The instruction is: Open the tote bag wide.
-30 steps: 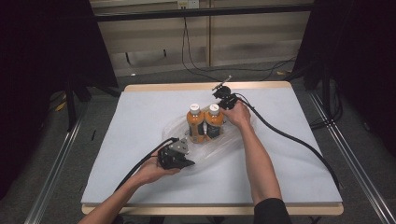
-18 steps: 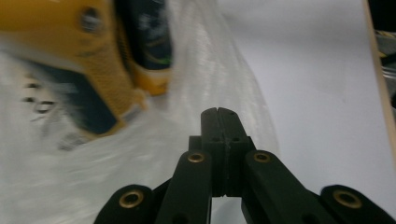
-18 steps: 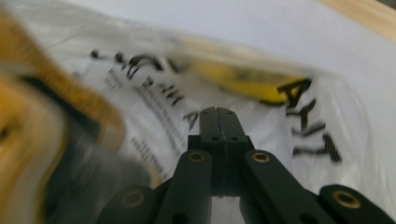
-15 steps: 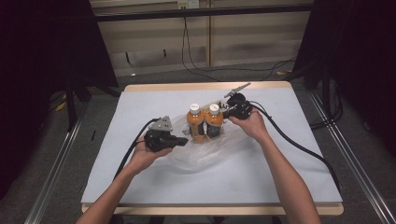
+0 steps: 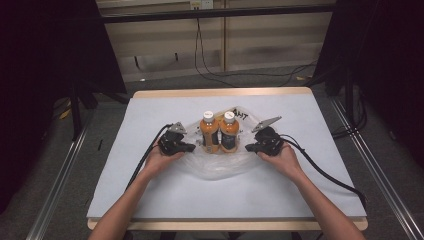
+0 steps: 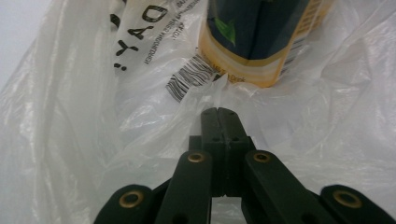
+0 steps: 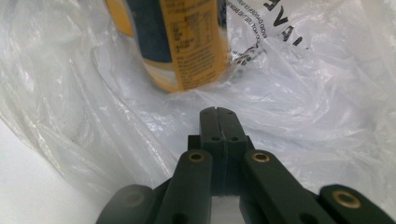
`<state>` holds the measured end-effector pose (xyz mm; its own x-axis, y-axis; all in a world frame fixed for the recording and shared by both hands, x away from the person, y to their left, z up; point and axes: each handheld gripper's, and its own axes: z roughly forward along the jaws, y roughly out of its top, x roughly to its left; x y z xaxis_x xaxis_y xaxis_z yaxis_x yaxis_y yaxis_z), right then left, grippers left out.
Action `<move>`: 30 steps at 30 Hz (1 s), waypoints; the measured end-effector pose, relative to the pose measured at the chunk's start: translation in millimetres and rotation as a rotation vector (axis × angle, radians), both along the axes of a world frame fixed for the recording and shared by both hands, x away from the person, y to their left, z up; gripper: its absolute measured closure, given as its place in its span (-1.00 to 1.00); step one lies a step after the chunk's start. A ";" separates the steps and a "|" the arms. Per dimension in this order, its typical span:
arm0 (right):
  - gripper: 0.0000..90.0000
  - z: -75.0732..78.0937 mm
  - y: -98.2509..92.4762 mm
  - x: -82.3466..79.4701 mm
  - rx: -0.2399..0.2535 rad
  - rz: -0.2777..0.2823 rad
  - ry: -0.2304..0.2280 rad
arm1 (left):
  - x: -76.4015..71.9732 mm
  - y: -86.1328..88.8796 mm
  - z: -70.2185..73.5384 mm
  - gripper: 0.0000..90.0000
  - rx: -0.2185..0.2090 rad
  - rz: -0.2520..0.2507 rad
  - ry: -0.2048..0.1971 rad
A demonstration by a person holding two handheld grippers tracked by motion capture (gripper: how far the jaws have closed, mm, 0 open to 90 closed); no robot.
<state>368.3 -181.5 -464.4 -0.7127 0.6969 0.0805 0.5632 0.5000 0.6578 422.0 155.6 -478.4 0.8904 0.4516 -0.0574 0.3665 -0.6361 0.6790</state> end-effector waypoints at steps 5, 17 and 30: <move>1.00 -7.4 0.2 -4.6 -0.007 0.018 0.001 | 2.6 4.4 -0.2 1.00 0.013 0.027 -0.015; 1.00 -13.7 -1.0 -15.1 0.000 0.032 -0.011 | 1.8 32.5 -2.2 1.00 -0.017 0.068 -0.001; 1.00 -6.4 -7.4 -12.6 0.084 0.015 -0.064 | -4.4 29.4 1.9 1.00 -0.115 0.044 -0.014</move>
<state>355.7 -188.9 -470.9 -0.7283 0.6791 0.0920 0.5116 0.4495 0.7322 417.5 185.0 -476.4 0.8710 0.4813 -0.0984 0.3820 -0.5376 0.7517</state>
